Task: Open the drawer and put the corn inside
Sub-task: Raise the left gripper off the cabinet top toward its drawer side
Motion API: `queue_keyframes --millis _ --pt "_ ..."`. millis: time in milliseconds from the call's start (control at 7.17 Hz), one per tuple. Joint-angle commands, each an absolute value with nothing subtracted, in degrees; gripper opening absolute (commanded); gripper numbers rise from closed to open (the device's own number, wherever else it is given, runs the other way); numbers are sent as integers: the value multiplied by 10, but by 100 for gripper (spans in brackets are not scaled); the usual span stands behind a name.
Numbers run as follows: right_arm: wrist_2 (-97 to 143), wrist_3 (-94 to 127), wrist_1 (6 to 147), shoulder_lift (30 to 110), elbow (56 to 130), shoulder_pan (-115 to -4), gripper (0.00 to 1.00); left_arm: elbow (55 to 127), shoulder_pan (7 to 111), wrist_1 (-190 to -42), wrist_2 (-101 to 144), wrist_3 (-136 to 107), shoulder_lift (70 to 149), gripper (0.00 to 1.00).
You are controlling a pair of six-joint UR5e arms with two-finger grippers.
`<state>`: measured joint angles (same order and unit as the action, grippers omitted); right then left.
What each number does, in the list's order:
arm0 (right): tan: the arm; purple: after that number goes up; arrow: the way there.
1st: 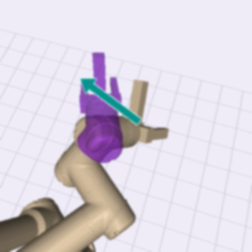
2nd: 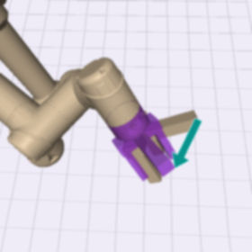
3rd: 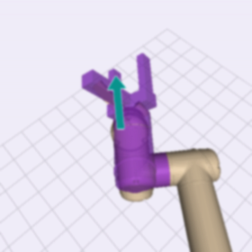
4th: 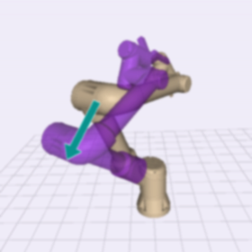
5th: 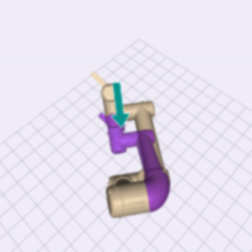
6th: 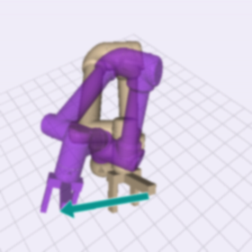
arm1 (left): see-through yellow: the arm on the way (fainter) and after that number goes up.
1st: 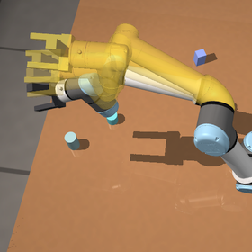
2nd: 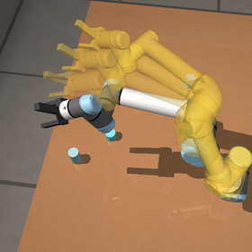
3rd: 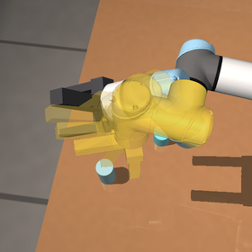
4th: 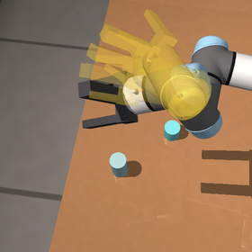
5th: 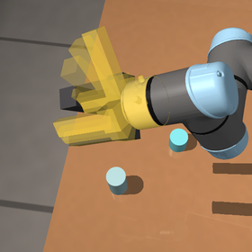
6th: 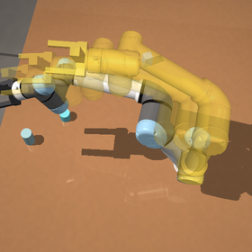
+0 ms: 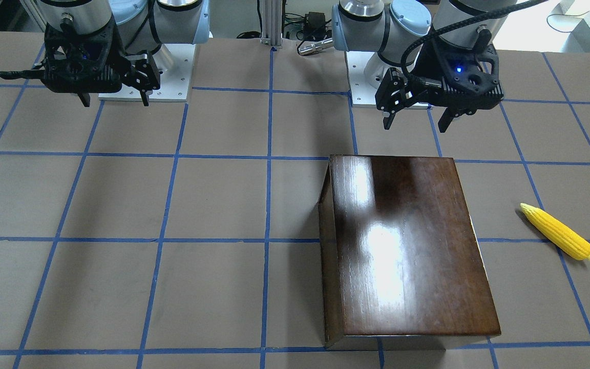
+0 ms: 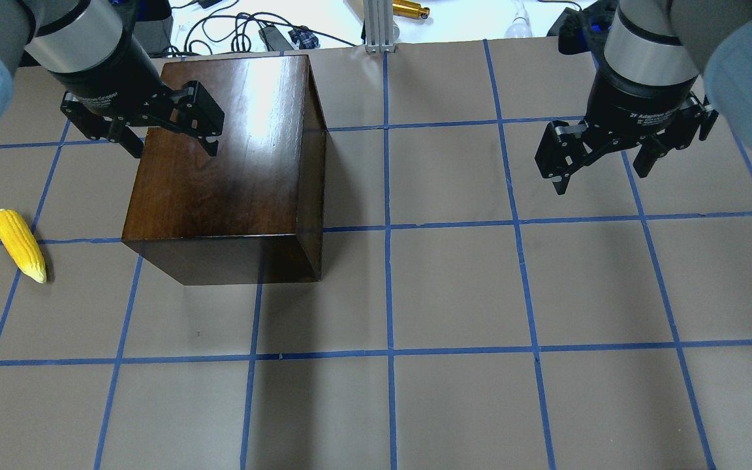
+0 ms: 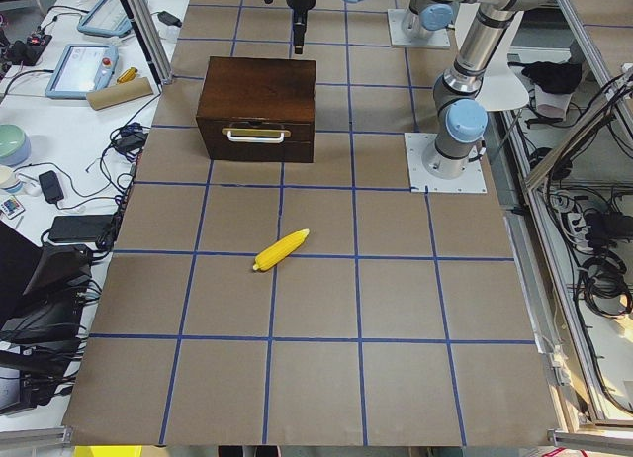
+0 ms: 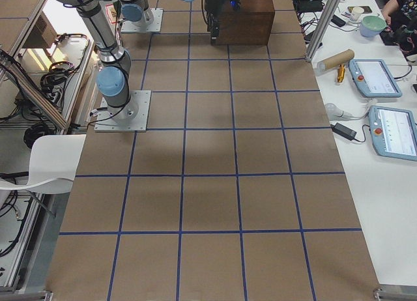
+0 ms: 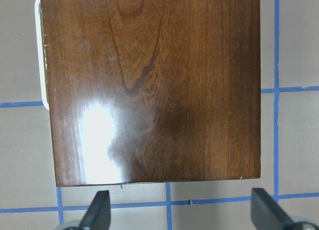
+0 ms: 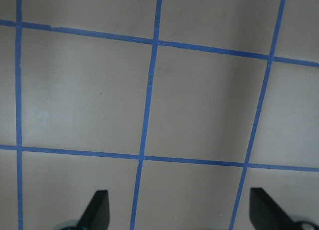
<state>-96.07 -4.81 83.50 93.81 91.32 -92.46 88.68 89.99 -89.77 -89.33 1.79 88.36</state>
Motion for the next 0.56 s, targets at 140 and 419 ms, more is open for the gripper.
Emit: queue_keyframes --millis 140,419 --pt "-961 -48 835 938 913 -925 100 886 892 -896 -891 18 885 100" --pt "-961 -47 835 938 913 -925 100 887 875 -896 -889 31 886 100"
